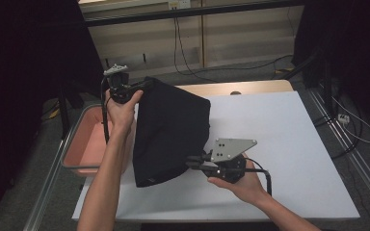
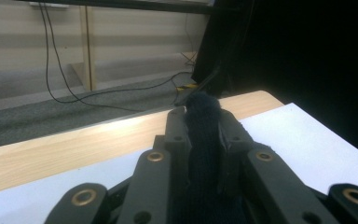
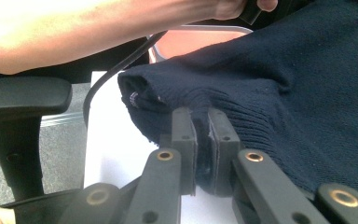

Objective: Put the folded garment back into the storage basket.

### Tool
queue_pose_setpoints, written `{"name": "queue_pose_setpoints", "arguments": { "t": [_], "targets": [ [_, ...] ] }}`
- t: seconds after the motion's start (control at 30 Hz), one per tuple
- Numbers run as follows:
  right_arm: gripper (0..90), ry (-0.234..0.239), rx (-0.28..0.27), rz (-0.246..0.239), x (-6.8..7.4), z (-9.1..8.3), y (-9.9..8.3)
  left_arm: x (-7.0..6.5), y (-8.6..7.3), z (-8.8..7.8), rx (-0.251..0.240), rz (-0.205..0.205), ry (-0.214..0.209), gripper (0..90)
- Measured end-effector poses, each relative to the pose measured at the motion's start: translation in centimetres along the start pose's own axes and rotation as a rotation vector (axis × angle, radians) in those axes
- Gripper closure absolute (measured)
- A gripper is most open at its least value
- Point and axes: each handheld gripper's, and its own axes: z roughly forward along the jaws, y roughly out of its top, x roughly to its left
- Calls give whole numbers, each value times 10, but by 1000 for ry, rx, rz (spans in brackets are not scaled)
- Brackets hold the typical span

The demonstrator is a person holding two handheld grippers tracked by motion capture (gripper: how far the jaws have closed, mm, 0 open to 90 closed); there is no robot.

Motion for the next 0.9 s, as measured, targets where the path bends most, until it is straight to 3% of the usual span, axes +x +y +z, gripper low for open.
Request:
{"name": "queue_pose_setpoints", "arguments": {
  "t": [0.9],
  "targets": [
    [839, 53, -24, -10, -5, 32, 26, 20, 22, -35, -39, 14, 40, 781]
  ]
}}
